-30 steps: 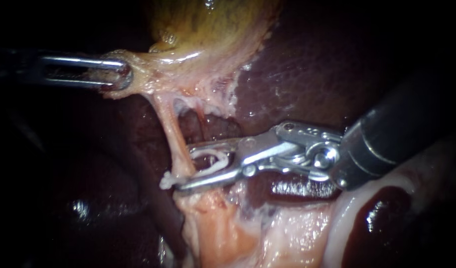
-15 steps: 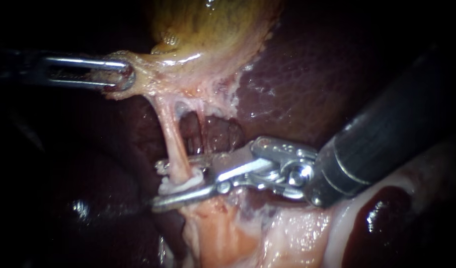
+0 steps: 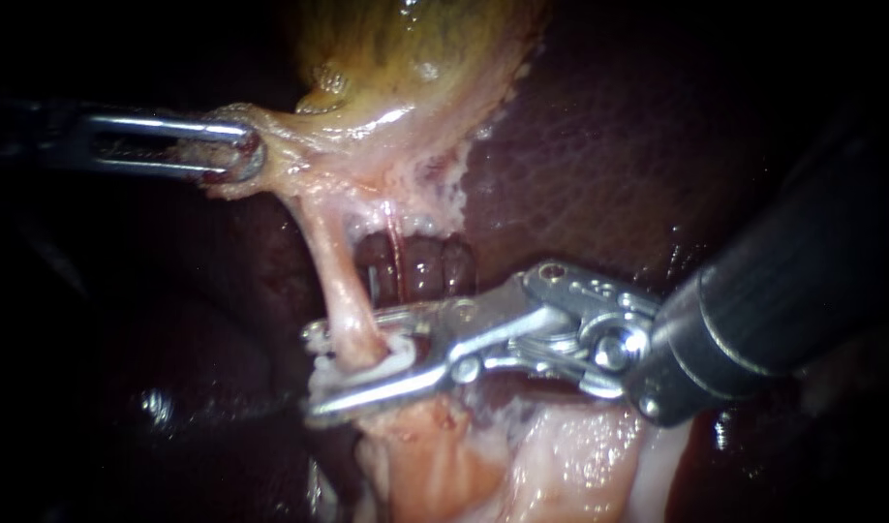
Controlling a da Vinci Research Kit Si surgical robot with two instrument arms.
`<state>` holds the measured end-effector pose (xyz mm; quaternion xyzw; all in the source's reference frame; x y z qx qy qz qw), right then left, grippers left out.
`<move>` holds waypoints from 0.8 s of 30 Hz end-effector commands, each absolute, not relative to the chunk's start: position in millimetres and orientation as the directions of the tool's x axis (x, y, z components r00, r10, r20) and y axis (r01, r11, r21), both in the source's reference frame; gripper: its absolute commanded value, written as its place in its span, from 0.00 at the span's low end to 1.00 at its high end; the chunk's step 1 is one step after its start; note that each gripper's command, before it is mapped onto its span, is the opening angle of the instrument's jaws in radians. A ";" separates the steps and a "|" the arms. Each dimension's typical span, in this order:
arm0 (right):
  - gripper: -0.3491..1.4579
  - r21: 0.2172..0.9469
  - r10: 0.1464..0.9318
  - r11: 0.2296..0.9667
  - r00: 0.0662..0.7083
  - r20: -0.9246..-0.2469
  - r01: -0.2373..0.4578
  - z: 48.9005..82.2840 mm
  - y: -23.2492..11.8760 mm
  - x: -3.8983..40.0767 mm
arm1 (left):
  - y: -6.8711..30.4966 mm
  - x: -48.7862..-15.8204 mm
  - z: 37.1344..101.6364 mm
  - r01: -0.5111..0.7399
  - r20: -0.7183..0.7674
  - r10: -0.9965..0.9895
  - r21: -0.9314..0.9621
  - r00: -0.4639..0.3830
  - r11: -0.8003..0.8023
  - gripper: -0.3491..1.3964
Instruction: Clipping second clip left tube
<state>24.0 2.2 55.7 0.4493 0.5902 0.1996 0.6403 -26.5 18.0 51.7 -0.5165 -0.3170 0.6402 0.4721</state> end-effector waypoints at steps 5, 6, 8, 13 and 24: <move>0.29 0.821 0.788 0.506 0.247 -0.565 0.263 56.4 2.1 23.8 | 18.0 -26.5 51.7 -0.277 -0.362 0.932 -0.894 -0.021 -0.353 0.00; 0.27 0.821 0.787 0.506 0.247 -0.565 0.263 56.5 2.0 23.8 | 18.0 -26.5 51.7 -0.277 -0.362 0.932 -0.894 -0.021 -0.353 0.00; 0.22 0.821 0.787 0.506 0.247 -0.565 0.264 56.6 2.1 23.8 | 18.0 -26.5 51.7 -0.277 -0.362 0.932 -0.894 -0.021 -0.353 0.00; 0.05 0.820 0.786 0.505 0.249 -0.566 0.269 56.7 2.1 23.6 | 18.0 -26.5 51.7 -0.277 -0.362 0.932 -0.894 -0.021 -0.353 0.00; 0.00 0.863 0.791 0.436 0.347 -0.503 0.255 56.7 1.8 23.5 | 18.0 -26.5 51.7 -0.277 -0.362 0.932 -0.894 -0.021 -0.353 0.00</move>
